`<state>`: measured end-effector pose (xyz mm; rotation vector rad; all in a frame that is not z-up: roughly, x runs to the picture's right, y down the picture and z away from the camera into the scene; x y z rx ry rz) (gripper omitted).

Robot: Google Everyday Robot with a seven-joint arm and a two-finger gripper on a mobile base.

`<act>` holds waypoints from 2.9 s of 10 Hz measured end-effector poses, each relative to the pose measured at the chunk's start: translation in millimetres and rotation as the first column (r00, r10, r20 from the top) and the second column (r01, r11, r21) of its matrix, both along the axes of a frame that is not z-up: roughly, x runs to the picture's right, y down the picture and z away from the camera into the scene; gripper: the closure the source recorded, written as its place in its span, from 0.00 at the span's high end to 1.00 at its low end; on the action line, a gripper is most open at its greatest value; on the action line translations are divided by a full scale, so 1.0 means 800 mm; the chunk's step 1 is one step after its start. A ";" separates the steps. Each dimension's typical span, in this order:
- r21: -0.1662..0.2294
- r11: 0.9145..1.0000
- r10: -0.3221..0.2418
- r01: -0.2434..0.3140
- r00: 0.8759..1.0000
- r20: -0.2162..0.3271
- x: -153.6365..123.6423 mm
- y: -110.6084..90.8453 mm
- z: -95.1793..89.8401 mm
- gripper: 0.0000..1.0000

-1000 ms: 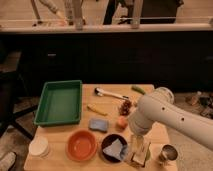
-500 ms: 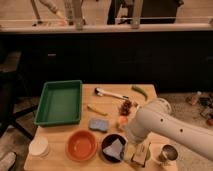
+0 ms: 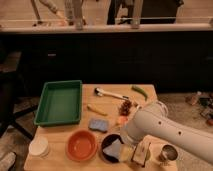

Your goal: Wipe tray with towel

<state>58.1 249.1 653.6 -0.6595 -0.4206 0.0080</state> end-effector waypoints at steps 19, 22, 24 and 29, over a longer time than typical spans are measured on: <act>-0.066 0.998 -0.014 0.016 1.000 0.028 -0.005 0.063 0.049 0.58; -0.067 0.997 -0.021 0.024 0.999 0.041 -0.006 0.065 0.049 0.28; -0.065 0.998 -0.021 0.025 0.998 0.053 -0.006 0.065 0.047 0.06; -0.014 0.999 -0.045 0.046 0.995 0.088 -0.017 0.042 0.020 0.00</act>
